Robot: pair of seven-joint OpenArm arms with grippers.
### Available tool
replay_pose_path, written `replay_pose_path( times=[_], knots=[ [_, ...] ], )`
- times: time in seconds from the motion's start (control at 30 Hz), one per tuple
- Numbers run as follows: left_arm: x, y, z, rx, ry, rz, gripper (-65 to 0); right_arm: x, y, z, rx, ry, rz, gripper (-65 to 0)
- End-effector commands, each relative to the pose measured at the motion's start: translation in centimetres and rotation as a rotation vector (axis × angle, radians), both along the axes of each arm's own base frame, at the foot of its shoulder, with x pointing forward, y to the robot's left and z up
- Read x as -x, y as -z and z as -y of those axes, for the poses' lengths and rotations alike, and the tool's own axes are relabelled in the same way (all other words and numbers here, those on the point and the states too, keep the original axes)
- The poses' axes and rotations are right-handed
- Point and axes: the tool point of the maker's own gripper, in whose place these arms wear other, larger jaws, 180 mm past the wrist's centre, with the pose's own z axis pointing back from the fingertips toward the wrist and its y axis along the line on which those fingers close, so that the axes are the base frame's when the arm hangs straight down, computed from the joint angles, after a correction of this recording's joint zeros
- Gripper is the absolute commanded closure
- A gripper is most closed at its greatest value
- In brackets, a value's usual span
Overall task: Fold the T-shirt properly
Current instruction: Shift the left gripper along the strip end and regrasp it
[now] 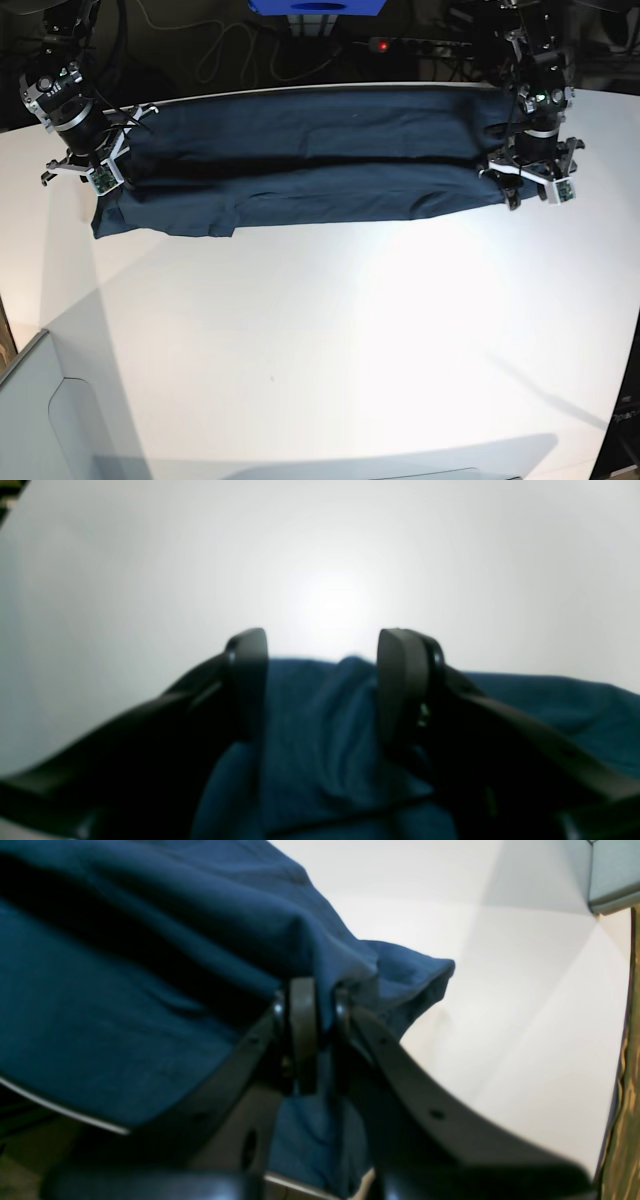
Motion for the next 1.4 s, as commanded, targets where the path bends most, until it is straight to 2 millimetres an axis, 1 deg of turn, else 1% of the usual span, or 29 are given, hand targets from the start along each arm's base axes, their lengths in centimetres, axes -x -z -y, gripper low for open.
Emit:
replay_pose_path(
  times=[0.0, 0.1, 0.3, 0.33, 0.4, 0.5, 0.53, 0.57, 0.63, 0.67, 0.8, 0.93, 1.03, 1.1, 1.23, 1.37],
  knots=[
    [-0.7, -0.9, -0.2, 0.008, -0.002, 0.044, -33.5, -0.5, -1.0, -0.1, 0.0, -0.021, 0.035, -0.5],
    [-0.5, -0.2, -0.1, 0.059, -0.012, 0.038, -33.5, -0.5, -1.0, -0.1, 0.0, -0.021, 0.036, -0.5],
    [-0.6, -0.1, 0.0, 0.068, -0.014, 0.041, -32.8, -0.5, -1.0, -0.1, 0.0, -0.021, 0.036, -0.5],
    [-0.5, -0.1, 0.1, 0.069, -0.015, 0.041, -30.5, -0.5, -1.0, -0.1, 0.0, -0.021, 0.036, -0.5],
    [-0.5, -0.1, 0.1, 0.071, -0.015, 0.041, -22.6, -0.5, -1.0, -0.1, 0.0, -0.021, 0.036, -0.5],
    [-0.5, 0.0, 0.1, 0.072, -0.015, 0.04, -6.3, -0.6, -1.1, -0.1, 0.0, -0.021, 0.039, -0.5],
    [-0.5, -0.1, 0.1, 0.072, -0.015, 0.041, -1.8, -0.8, -1.2, -0.1, 0.002, -0.02, 0.045, -0.5],
    [-0.6, -0.3, 0.2, 0.068, -0.013, 0.046, 0.0, -1.0, -1.3, -0.1, 0.002, -0.02, 0.048, -0.5],
    [-0.4, -0.3, 0.2, 0.066, -0.011, 0.045, 0.0, -1.0, -1.3, -0.1, 0.002, -0.019, 0.049, -0.5],
    [-0.2, -0.7, 0.2, 0.059, -0.01, 0.055, 0.0, -1.0, -1.2, 0.0, 0.001, -0.018, 0.046, -0.5],
    [0.0, -3.3, 0.9, 0.026, 0.02, 0.1, 0.0, -1.0, -1.1, 0.0, 0.001, -0.018, 0.045, -0.5],
    [1.6, -5.0, 1.9, -0.003, 0.058, 0.107, 0.0, -1.0, -1.1, 0.0, 0.001, -0.018, 0.045, -0.5],
    [3.4, -4.8, 2.2, -0.012, 0.069, 0.077, 0.0, -1.0, -1.1, 0.0, 0.001, -0.018, 0.045, -0.5],
    [4.6, -4.1, 2.3, -0.011, 0.071, 0.039, 0.0, -1.0, -1.1, 0.0, 0.001, -0.018, 0.045, -0.5],
    [6.5, -2.6, 2.0, -0.012, 0.07, -0.025, 0.0, -1.0, -1.1, 0.0, 0.001, -0.018, 0.045, -0.5],
    [7.0, -2.0, 1.9, -0.004, 0.068, -0.049, 0.0, -1.0, -1.1, -0.1, -0.002, -0.016, 0.045, -0.5]
  ],
)
